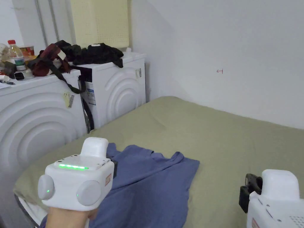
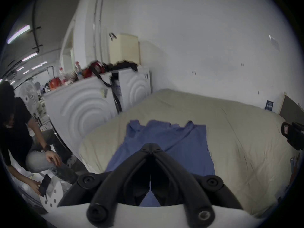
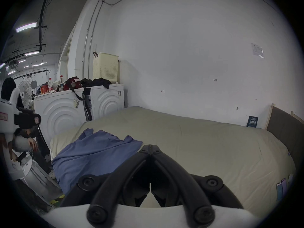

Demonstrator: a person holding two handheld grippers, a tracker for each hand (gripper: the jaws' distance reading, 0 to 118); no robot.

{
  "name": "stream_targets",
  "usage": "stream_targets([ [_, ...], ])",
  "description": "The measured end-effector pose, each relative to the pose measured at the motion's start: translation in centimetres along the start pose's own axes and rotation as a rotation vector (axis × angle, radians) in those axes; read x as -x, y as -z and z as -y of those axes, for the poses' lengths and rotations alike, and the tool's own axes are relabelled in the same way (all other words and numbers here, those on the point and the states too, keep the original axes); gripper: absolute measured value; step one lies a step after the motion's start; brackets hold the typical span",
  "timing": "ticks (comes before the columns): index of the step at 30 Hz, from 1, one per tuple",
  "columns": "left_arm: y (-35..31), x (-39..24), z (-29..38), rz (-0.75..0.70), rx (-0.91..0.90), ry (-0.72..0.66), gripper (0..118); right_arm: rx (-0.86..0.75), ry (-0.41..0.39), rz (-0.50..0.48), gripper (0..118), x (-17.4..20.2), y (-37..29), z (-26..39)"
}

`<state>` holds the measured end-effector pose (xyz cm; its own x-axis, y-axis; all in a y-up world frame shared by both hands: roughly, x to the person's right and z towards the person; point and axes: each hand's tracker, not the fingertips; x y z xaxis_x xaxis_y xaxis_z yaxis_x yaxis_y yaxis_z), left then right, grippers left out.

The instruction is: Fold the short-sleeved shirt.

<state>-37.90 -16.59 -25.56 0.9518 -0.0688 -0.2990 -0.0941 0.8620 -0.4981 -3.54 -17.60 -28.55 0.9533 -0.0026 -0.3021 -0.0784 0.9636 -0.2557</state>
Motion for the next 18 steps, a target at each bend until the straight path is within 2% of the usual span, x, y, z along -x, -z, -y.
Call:
stream_targets([
  [5,10.6,-1.6,1.3,0.083,0.212,0.002,1,0.088,-0.009,0.012,2,-0.8,1.3,3.1],
  [6,12.6,-2.0,1.7,0.105,0.254,0.011,15,0.107,-0.011,0.017,2,-1.0,1.6,3.9],
  [7,14.6,-2.3,2.1,0.120,0.290,0.008,42,0.128,-0.012,0.018,2,-1.3,2.0,4.5],
  [8,16.1,-2.6,2.4,0.130,0.331,0.019,89,0.143,-0.009,0.024,2,-1.6,2.3,5.1],
  [9,18.2,-3.0,2.8,0.127,0.400,0.027,107,0.160,-0.001,0.034,2,-1.9,2.7,5.8],
  [10,20.3,-3.4,3.4,0.124,0.460,0.034,111,0.179,0.012,0.030,2,-2.3,3.0,6.4],
  [14,25.3,-4.5,5.0,0.085,0.536,0.062,111,0.255,0.042,0.038,2,-3.5,4.5,8.3],
  [18,25.8,-5.8,6.7,0.067,0.536,0.112,115,0.291,0.038,0.053,2,-4.2,5.4,9.3],
])
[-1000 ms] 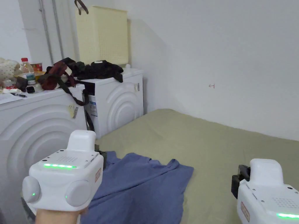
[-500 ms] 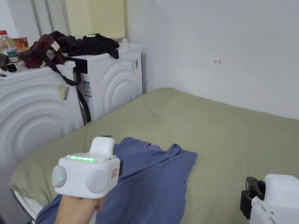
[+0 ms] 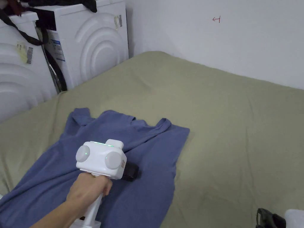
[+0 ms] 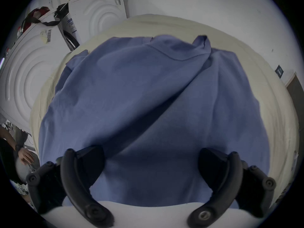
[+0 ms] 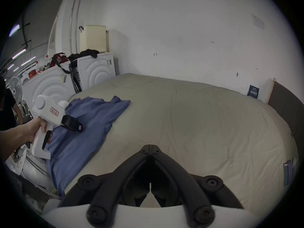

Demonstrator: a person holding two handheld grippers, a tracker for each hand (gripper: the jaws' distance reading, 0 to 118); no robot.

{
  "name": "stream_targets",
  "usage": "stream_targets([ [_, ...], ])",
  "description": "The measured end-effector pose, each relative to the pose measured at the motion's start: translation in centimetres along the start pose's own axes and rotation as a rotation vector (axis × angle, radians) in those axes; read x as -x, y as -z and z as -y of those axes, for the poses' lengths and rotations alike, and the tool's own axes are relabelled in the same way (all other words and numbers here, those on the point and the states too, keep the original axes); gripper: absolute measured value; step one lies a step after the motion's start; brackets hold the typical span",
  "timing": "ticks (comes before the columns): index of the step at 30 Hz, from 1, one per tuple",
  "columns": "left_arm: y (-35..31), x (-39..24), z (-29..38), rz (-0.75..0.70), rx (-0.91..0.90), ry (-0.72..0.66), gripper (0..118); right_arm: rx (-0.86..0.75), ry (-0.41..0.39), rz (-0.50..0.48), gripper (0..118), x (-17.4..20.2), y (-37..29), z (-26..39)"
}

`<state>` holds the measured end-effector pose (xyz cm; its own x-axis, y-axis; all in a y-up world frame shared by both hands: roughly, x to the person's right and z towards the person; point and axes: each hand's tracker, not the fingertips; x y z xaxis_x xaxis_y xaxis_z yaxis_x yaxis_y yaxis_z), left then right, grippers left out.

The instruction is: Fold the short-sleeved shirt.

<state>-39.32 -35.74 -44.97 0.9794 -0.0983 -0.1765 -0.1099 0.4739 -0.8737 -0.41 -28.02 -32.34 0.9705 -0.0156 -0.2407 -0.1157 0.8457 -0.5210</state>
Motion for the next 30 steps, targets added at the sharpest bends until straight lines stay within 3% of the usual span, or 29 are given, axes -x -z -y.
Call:
stream_targets([
  [2,-0.3,0.7,-0.2,0.021,-0.004,-0.018,115,0.003,0.009,0.003,2,-0.4,-0.2,0.1],
  [3,-0.8,0.8,-0.1,0.028,-0.018,-0.021,111,0.003,0.014,0.004,2,-0.6,-0.4,0.0],
  [4,-1.5,0.8,0.1,0.037,-0.032,-0.015,99,0.003,0.023,0.005,2,-0.9,-0.7,-0.1],
  [5,-2.7,0.8,0.1,0.036,-0.050,-0.003,74,0.001,0.033,0.009,2,-1.2,-1.1,-0.2],
  [6,-3.6,0.7,0.2,0.023,-0.071,0.009,41,-0.002,0.040,0.009,2,-1.5,-1.5,-0.3],
  [7,-4.2,0.7,0.3,0.011,-0.075,0.013,0,-0.003,0.041,0.011,2,-1.8,-2.0,-0.4],
  [13,-9.5,-1.3,-0.1,0.022,-0.150,0.068,0,-0.054,0.026,0.090,2,-5.2,-7.1,-0.9],
  [17,-14.0,-4.9,-1.8,0.104,-0.223,0.086,0,-0.072,0.038,0.167,2,-8.8,-10.8,-0.5],
  [30,-24.7,-36.0,-4.4,0.546,-0.361,0.412,0,-0.085,0.178,0.436,2,-20.0,-21.3,3.4],
])
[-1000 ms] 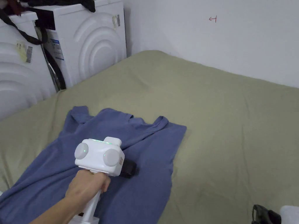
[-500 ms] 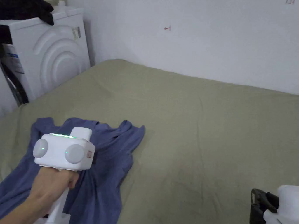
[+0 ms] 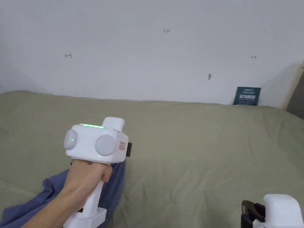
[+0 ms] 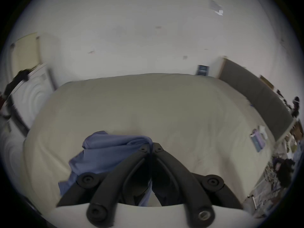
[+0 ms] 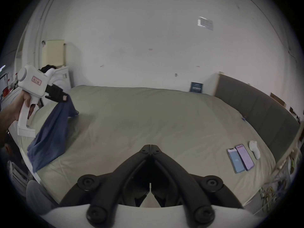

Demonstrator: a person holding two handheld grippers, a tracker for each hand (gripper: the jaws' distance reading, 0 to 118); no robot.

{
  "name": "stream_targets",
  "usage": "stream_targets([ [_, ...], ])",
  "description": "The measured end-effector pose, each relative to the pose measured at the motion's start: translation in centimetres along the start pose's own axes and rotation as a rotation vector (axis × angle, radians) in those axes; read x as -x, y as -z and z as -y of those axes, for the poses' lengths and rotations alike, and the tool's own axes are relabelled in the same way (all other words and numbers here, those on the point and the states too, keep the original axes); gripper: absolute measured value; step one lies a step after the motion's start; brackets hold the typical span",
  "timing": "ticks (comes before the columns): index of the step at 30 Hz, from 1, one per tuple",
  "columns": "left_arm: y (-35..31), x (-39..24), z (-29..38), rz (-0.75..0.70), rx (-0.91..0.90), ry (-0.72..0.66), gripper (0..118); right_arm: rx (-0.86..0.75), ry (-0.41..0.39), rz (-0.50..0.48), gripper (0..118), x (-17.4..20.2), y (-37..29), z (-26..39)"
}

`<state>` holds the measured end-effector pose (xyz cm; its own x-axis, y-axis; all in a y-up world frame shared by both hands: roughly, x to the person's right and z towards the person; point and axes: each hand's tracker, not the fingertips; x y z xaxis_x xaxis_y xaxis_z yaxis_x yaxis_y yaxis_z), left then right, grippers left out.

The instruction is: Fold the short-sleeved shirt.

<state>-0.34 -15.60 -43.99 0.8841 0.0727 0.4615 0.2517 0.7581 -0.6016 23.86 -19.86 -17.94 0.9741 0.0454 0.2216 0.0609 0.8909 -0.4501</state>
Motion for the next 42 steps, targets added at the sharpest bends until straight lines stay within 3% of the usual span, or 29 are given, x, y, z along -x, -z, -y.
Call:
stream_targets([
  [7,5.9,-13.1,0.6,0.275,0.075,0.095,0,0.014,0.051,0.097,2,-4.8,-0.4,0.9],
  [15,13.4,-15.3,9.1,0.221,0.285,0.116,4,0.063,0.109,0.102,2,-6.7,1.4,3.0],
  [16,13.8,-14.9,9.6,0.213,0.281,0.115,16,0.070,0.110,0.103,2,-6.6,1.6,3.1],
  [17,14.0,-14.3,9.8,0.206,0.282,0.105,64,0.074,0.110,0.101,2,-6.6,1.8,3.3],
  [18,14.2,-13.8,9.8,0.193,0.285,0.089,101,0.076,0.114,0.099,2,-6.6,2.0,3.4],
  [19,13.9,-13.5,10.1,0.210,0.284,0.057,118,0.080,0.118,0.097,2,-6.5,2.2,3.4],
  [24,9.0,-10.0,9.3,0.149,0.165,0.055,117,0.070,0.121,0.080,2,-5.5,1.9,2.9],
  [28,0.2,-5.8,9.5,0.077,0.004,0.007,113,0.011,0.105,0.067,2,-4.2,0.1,1.8],
  [31,-6.9,-2.5,10.2,0.010,-0.122,-0.033,93,-0.050,0.096,0.050,2,-3.1,-1.6,0.9],
  [34,-13.8,0.0,11.6,-0.153,-0.271,0.000,44,-0.100,0.078,0.027,2,-2.0,-3.6,-0.1],
  [35,-16.0,0.3,12.3,-0.197,-0.317,-0.001,13,-0.117,0.074,0.023,2,-1.7,-4.2,-0.3],
  [36,-18.1,0.9,13.1,-0.239,-0.356,-0.024,0,-0.138,0.070,0.019,2,-1.3,-5.0,-0.5],
  [42,-26.6,2.8,17.9,-0.390,-0.450,-0.030,0,-0.231,0.016,0.003,2,1.2,-7.9,-0.5],
])
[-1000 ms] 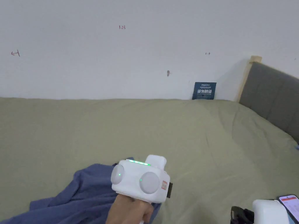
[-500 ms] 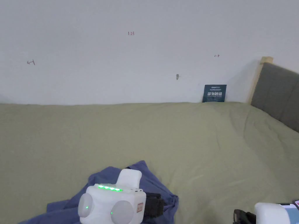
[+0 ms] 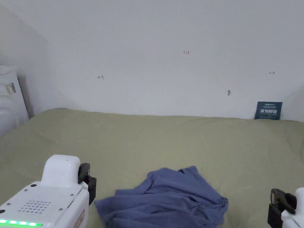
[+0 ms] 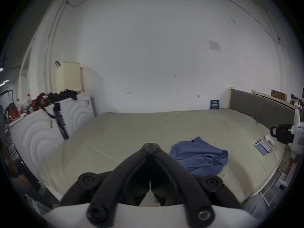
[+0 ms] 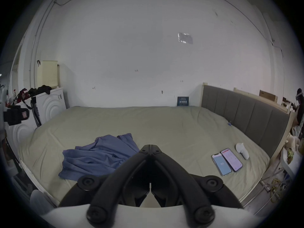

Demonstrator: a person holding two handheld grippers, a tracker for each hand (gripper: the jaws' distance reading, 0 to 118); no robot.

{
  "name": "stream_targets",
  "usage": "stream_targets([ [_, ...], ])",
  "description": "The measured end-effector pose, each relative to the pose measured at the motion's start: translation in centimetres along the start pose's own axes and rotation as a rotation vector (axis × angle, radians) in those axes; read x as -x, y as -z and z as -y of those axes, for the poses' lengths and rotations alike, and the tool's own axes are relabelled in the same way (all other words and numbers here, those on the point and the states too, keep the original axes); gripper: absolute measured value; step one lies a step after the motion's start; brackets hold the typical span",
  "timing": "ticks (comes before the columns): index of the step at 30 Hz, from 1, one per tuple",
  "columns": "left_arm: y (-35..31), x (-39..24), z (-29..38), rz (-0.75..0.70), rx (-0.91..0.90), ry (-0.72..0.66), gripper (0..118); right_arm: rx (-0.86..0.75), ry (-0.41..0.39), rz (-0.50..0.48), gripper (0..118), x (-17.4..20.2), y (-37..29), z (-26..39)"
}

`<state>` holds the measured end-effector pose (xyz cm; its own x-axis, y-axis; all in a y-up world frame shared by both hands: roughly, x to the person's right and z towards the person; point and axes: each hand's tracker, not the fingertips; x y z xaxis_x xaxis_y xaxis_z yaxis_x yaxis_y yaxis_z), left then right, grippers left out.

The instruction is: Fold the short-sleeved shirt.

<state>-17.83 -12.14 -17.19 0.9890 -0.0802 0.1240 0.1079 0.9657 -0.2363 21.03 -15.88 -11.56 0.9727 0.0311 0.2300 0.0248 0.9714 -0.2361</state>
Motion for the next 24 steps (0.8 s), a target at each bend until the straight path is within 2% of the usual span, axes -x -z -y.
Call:
stream_targets([
  [4,-2.3,1.9,0.6,-0.052,0.002,-0.065,0,-0.008,-0.006,-0.012,2,1.1,-1.1,-0.1],
  [12,-2.1,3.2,1.1,-0.064,0.029,-0.108,0,-0.005,-0.006,-0.015,2,1.8,-0.9,0.0],
  [18,0.9,3.8,2.0,-0.026,0.093,-0.111,0,0.022,-0.003,-0.020,2,2.0,-0.1,0.5],
  [24,7.3,4.5,3.7,0.005,0.274,-0.146,0,0.076,0.007,-0.032,2,2.2,2.0,1.7],
])
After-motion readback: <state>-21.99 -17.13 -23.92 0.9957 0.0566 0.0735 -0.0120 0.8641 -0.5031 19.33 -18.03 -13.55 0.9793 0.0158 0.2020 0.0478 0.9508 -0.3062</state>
